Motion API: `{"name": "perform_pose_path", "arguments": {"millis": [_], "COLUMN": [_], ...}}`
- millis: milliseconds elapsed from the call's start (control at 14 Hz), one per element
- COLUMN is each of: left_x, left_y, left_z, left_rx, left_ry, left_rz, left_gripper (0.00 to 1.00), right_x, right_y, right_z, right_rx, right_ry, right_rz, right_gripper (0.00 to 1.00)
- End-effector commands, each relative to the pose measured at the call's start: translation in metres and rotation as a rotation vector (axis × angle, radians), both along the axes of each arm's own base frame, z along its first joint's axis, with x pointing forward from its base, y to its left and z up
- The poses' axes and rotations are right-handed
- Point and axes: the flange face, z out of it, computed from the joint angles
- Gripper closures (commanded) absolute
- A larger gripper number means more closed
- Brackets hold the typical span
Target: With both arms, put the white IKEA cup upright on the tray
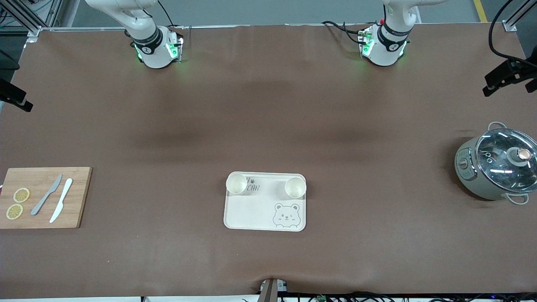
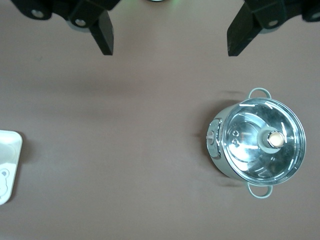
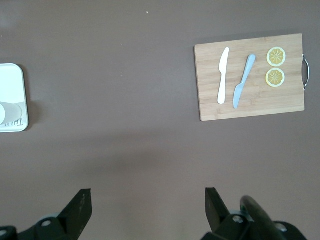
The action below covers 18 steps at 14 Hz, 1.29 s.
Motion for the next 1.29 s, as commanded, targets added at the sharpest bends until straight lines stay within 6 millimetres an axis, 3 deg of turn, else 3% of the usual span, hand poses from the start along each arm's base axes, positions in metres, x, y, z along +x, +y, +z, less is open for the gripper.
{"name": "perform_pose_path", "arguments": {"millis": [0, 500, 786, 1214], "left_x": [-0.019, -0.008, -0.003, -0.001], "left_y": [-0.008, -0.012, -0.016, -0.013], "left_z": [-0.002, -0.002, -0.005, -0.008], "left_rx": [-0.020, -0.056, -0.059, -0.059], "left_ry": [-0.009, -0.035, -0.028, -0.024], "left_rz": [-0.017, -0.041, -0.046, -0.045], "left_gripper": [0.00, 0.00, 0.00, 0.00], "right_x": [0.001, -0.002, -0.004, -0.004], "right_y": [0.004, 0.005, 0.020, 0.011], "right_z": [0.005, 0.000, 0.000, 0.001], "right_rx": [0.005, 0.044, 0.016, -0.018], "right_ry": [-0.009, 0.019, 0.036, 0.036], "right_rz": [0.010, 0.008, 0.034, 0.031], "right_gripper": [0.00, 0.00, 0.00, 0.00]}}
